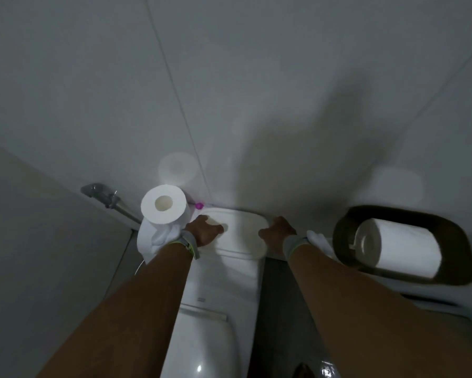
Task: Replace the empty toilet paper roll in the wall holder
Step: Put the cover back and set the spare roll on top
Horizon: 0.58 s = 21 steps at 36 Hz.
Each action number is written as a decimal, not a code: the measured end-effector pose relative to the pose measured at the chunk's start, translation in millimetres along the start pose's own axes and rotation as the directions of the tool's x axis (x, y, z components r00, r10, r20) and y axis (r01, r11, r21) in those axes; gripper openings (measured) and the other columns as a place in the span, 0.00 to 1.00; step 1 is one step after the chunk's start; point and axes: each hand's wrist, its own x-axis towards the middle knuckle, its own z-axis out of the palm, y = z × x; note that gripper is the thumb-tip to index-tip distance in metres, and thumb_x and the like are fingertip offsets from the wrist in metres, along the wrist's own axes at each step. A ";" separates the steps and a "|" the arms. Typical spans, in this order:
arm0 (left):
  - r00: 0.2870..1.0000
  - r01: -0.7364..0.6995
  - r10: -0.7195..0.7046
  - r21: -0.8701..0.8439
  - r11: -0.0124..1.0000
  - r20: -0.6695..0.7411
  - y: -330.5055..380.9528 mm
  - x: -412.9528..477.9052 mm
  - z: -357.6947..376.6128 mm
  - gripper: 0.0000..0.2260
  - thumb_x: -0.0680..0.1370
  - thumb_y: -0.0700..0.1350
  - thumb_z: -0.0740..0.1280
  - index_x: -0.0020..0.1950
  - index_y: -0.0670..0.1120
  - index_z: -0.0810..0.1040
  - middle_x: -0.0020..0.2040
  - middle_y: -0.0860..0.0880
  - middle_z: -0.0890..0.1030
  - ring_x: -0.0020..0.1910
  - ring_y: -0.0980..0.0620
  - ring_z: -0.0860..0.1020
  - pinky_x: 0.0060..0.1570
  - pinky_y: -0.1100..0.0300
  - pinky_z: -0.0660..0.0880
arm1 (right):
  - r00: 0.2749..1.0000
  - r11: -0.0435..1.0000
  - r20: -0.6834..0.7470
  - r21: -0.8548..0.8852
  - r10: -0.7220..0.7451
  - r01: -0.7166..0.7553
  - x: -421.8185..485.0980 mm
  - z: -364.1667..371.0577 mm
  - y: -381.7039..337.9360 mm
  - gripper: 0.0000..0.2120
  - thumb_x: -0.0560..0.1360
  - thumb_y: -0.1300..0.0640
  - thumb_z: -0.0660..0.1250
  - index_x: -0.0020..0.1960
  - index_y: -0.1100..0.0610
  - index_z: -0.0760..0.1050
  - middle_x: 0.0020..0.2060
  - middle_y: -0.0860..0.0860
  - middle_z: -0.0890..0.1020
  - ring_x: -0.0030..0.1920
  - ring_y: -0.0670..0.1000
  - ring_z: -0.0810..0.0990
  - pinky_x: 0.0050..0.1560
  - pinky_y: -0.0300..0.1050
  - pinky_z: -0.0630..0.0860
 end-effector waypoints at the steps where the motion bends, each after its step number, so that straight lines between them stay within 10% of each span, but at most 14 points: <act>1: 1.000 0.005 -0.005 0.000 1.000 0.005 -2.4 3.9 0.4 0.47 0.63 0.63 0.66 0.78 0.45 0.58 0.77 0.43 0.63 0.75 0.42 0.62 0.75 0.53 0.58 | 1.000 1.000 -0.001 0.012 0.012 -0.012 3.0 2.8 -0.1 0.35 0.75 0.52 0.65 0.77 0.59 0.55 0.73 0.59 0.66 0.71 0.61 0.68 0.67 0.45 0.68; 10: 0.997 -0.004 0.001 -0.046 0.999 -0.071 -10.2 18.4 3.0 0.38 0.73 0.60 0.68 0.77 0.46 0.60 0.76 0.43 0.63 0.75 0.41 0.61 0.74 0.53 0.59 | 1.000 0.998 -0.003 0.051 0.028 -0.028 14.6 16.4 0.5 0.32 0.72 0.50 0.67 0.73 0.59 0.63 0.68 0.60 0.72 0.66 0.62 0.73 0.65 0.50 0.74; 21: 0.998 -0.051 0.047 -0.105 0.993 -0.037 -3.3 7.2 -5.0 0.47 0.58 0.63 0.68 0.74 0.45 0.65 0.72 0.43 0.69 0.70 0.42 0.69 0.71 0.51 0.66 | 1.000 0.997 0.011 0.070 0.020 -0.021 14.9 7.2 8.3 0.36 0.66 0.49 0.67 0.72 0.57 0.65 0.67 0.58 0.74 0.63 0.62 0.76 0.62 0.53 0.77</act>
